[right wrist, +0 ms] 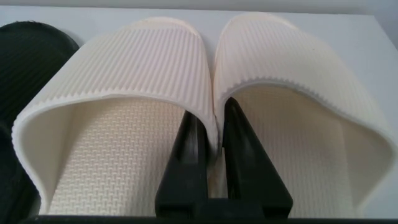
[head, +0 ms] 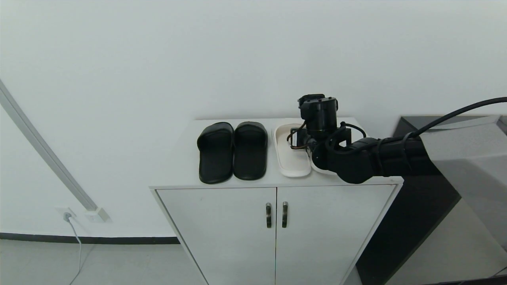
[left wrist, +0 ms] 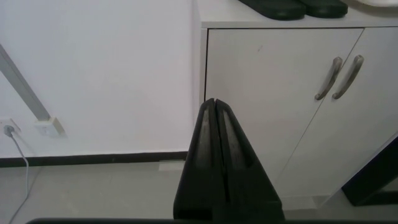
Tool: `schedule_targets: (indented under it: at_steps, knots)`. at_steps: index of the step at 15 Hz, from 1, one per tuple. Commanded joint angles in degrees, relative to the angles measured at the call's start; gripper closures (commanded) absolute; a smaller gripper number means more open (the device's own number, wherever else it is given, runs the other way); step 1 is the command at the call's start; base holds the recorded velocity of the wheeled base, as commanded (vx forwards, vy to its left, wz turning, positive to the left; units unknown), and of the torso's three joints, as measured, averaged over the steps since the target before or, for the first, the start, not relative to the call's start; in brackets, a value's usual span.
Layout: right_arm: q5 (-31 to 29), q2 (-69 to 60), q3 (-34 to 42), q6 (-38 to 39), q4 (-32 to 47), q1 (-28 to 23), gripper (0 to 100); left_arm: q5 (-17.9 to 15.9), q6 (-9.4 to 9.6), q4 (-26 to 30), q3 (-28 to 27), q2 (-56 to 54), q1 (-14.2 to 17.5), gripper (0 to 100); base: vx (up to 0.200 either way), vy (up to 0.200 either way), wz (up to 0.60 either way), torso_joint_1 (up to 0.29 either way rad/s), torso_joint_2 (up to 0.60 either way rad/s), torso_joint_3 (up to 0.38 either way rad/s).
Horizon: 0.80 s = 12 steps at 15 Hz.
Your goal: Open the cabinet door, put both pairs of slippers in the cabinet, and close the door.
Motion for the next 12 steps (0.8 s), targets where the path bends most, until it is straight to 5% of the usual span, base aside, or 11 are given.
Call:
schedule_targets:
  at_steps: [1,12]
  knots:
    - [1.5,-6.7,5.6,0.0,-0.3,0.6,100,-0.1,0.07,0.0,0.0,0.1,0.0,100,0.000,0.000,0.00,0.000,0.00,0.000]
    - [29.7,-35.8,42.5,-1.7,-5.8,5.0,100,0.0,-0.11,-0.1,0.0,0.1,0.0,100,0.000,0.000,0.00,0.000,0.00,0.000]
